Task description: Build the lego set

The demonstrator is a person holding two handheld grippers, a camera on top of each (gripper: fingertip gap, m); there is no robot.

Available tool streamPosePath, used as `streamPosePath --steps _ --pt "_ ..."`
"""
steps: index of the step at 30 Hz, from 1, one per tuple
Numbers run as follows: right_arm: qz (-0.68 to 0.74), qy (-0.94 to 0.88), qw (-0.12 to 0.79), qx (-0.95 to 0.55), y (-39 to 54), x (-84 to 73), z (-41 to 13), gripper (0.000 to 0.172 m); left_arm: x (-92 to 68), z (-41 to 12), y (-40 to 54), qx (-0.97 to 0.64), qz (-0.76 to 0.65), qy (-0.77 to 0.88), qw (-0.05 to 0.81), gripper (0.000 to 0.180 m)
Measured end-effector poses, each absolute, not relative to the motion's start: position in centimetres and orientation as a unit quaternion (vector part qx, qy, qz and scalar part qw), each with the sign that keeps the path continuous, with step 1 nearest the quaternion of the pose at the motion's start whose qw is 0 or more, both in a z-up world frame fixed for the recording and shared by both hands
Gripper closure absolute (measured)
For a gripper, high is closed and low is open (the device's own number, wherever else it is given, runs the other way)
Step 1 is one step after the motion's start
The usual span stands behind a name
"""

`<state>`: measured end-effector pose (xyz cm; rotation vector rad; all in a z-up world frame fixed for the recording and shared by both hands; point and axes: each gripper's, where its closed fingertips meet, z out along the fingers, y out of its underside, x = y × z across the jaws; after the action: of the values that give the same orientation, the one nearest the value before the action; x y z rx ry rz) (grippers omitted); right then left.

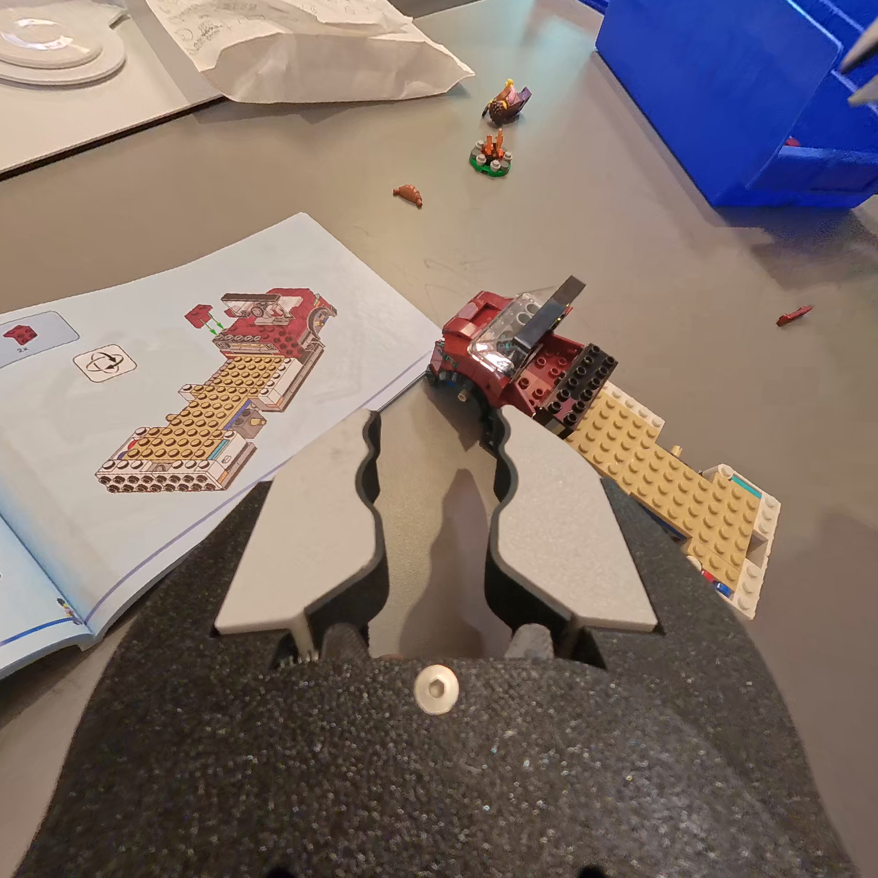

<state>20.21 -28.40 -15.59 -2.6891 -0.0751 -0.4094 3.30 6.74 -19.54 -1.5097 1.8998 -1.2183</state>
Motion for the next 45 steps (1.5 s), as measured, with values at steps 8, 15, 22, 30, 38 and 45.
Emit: streamPosePath --steps 8,15,22,30,38,45 --pt "-0.041 -0.108 0.054 -0.992 -31.6 21.4 -21.2 0.139 3.4 -19.3 7.1 -0.553 -0.451 0.67 0.204 0.135" --pt "-0.06 -0.092 0.022 -0.994 -32.1 22.6 -22.7 0.154 3.4 -19.2 7.2 -0.557 -0.462 0.662 0.194 0.135" --pt "-0.096 -0.075 0.11 -0.986 -30.5 21.1 -17.8 0.154 3.3 -19.2 7.0 -0.552 -0.457 0.668 0.199 0.135" --pt "-0.036 -0.132 0.233 -0.963 -25.0 9.7 -17.3 0.154 3.3 -19.4 7.0 -0.554 -0.454 0.67 0.196 0.135" --pt "0.01 -0.12 0.206 -0.971 -24.4 7.2 -22.9 0.154 3.3 -19.3 7.1 -0.552 -0.452 0.671 0.203 0.135" --pt "-0.014 -0.095 0.252 -0.963 -25.4 9.3 -18.9 0.147 3.3 -19.3 7.2 -0.557 -0.457 0.665 0.196 0.135"
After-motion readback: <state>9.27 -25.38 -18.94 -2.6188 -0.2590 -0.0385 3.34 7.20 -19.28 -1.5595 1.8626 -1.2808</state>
